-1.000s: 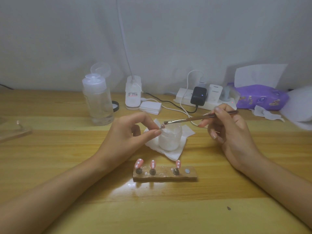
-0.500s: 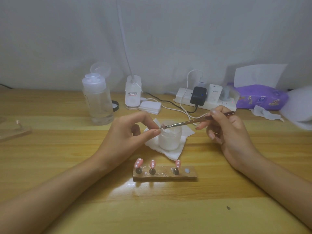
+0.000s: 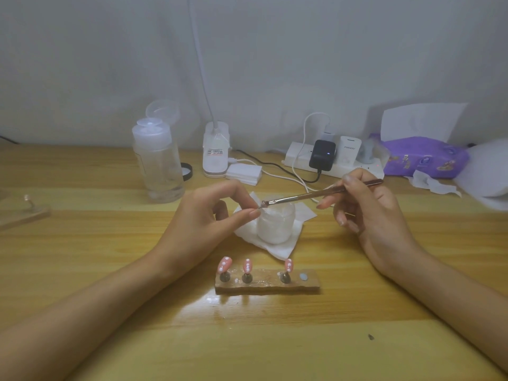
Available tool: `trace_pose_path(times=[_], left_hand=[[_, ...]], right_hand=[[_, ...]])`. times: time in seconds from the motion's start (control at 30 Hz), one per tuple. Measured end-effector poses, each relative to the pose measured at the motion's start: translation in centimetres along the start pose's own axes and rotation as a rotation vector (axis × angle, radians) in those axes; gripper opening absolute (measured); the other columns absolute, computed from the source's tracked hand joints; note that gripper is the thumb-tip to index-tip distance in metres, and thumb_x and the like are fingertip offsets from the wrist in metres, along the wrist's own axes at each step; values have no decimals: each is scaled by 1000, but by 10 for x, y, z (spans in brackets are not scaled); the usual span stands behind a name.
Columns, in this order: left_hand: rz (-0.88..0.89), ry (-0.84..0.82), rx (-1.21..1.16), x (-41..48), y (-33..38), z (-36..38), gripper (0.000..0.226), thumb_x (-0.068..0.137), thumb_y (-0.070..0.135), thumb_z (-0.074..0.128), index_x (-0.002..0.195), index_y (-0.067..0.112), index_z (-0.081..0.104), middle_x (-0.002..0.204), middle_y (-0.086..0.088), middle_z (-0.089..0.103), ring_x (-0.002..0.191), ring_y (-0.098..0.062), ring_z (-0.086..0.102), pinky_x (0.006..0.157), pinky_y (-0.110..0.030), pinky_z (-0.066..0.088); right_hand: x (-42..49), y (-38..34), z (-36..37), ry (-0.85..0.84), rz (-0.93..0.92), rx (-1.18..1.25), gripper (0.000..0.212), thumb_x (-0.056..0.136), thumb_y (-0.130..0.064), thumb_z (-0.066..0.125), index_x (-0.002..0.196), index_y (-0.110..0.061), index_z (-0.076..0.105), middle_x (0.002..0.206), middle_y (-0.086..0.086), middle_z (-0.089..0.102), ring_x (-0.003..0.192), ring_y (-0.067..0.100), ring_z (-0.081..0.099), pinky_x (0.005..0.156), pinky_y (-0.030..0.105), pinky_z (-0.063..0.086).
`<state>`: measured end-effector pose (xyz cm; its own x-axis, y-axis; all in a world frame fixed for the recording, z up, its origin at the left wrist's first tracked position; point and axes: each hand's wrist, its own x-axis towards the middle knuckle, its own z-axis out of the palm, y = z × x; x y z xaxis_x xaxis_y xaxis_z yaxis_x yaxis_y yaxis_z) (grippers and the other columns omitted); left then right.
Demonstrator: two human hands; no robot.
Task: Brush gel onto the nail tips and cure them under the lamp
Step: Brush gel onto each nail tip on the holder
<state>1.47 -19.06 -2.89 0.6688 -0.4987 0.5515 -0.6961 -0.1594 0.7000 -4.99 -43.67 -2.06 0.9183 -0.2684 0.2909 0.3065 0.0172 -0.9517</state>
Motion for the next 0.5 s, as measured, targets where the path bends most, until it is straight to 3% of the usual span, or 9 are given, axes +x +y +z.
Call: trace_pose_path(times=[0.37,0.5], left_hand=[[52,20,127,0,-2,0,16,89,13,73,83,25,64,88,21,61,52,-8,47,56,-7,34],[67,25,147,0,-1,-1,14,90,13,72,84,23,65,88,22,60,56,-8,49,57,-7,35]], right_hand=[[1,0,0,32,16,10,22,103,-20,46,82,-14,50,70,9,72,43,10,46,38,14,30],[-1,-1,1,-9,-9,36,21,96,-31,52,80,-17,50,72,9,73,43,11,47,39,16,31]])
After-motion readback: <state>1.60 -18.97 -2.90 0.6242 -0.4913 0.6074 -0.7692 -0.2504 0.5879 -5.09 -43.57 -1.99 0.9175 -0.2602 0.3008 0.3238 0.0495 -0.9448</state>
